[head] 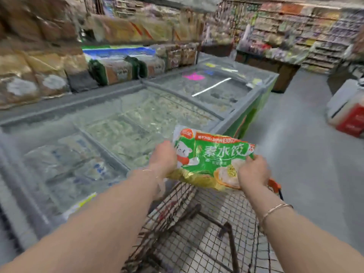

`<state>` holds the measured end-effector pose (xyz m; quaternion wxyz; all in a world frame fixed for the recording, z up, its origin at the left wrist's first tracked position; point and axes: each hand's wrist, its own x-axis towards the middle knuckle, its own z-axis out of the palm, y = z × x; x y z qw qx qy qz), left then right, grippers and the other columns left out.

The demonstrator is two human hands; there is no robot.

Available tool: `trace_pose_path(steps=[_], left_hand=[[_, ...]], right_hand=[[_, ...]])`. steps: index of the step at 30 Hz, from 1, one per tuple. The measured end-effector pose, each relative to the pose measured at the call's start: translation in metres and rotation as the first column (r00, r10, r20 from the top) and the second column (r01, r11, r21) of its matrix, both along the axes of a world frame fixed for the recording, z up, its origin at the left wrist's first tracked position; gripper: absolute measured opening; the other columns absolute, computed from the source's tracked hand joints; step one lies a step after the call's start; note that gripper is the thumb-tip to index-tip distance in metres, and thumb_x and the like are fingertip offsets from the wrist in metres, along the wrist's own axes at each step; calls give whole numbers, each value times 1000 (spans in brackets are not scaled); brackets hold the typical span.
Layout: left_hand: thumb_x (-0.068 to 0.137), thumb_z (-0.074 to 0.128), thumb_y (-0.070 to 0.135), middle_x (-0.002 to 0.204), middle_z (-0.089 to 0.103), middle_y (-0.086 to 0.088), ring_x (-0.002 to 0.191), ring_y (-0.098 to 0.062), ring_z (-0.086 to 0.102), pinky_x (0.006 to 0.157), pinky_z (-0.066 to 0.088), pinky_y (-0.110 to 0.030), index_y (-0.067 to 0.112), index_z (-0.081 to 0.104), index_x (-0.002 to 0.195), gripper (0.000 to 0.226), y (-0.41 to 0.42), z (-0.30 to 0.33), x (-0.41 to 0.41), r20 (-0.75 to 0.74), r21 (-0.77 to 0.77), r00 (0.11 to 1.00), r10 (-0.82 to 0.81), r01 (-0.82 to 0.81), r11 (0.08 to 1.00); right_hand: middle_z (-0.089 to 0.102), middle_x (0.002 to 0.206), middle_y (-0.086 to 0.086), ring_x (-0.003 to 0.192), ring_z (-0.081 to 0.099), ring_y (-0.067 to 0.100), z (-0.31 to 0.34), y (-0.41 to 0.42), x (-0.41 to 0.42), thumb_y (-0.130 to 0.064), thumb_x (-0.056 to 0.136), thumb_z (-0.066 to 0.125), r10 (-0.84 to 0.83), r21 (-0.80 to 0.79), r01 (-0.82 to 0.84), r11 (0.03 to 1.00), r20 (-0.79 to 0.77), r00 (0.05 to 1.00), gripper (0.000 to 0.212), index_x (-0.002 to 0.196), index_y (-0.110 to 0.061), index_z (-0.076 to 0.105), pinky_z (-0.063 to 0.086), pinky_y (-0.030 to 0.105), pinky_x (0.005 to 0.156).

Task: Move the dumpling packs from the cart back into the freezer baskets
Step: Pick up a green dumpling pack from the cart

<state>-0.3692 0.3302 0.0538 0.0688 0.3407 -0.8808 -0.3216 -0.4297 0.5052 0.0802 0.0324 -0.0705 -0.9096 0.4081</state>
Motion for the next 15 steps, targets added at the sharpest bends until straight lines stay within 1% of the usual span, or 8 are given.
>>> trace_pose_path(steps=[2,3,5,7,8,9,11,15], left_hand=[[89,57,22,113,63,-15,104,-35,60,72,42,-34,7,56,106,22,-23,24,30,-36,-9,997,64,-64,998],[89,56,26,115,62,-14,105,-34,60,74,42,-34,10,54,108,25,-40,36,53,-47,-29,993,105,-107,994],[90,53,28,120,59,-15,110,-35,58,83,46,-38,12,50,114,29,-66,56,97,-31,-78,987,161,-163,984],[91,51,24,124,57,-15,115,-35,56,90,46,-40,10,49,118,31,-93,75,149,-12,-120,976,219,-218,968],[91,49,20,126,56,-15,117,-35,55,91,45,-40,9,48,120,31,-109,83,185,-6,-132,965,261,-260,957],[92,46,17,127,55,-15,118,-35,54,92,45,-40,9,48,121,30,-116,89,200,3,-154,962,273,-270,951],[93,39,10,128,55,-14,118,-34,54,92,44,-39,10,50,120,29,-147,92,261,30,-197,931,364,-351,915],[93,34,0,132,51,-18,122,-37,52,96,43,-43,5,47,123,33,-204,87,389,103,-273,848,519,-478,835]], right_hand=[[53,128,25,120,48,38,21,-27,17,-12,100,38,64,-20,-65,998,-23,998,31,123,2,53,39,39,96],[53,128,25,121,48,38,30,-47,28,-11,99,39,111,-32,-113,993,-38,993,32,124,3,53,39,39,97],[53,128,27,122,48,39,45,-82,56,-11,99,39,194,-39,-197,980,-56,979,33,125,4,53,38,39,98],[54,127,28,121,48,40,56,-121,92,-11,99,39,296,-39,-299,953,-68,953,32,122,6,53,39,39,96],[55,126,28,120,49,40,58,-146,116,-11,99,40,346,-43,-349,936,-68,936,31,119,7,54,39,38,94],[56,124,28,118,51,40,61,-158,130,-11,98,40,365,-53,-368,928,-67,929,29,117,7,55,40,38,91],[57,122,29,115,53,40,61,-200,178,-10,98,42,446,-51,-450,892,-70,892,28,113,8,57,41,38,88],[56,124,29,117,52,40,53,-279,288,-10,98,42,571,-57,-571,819,-24,821,30,119,7,55,42,39,91]])
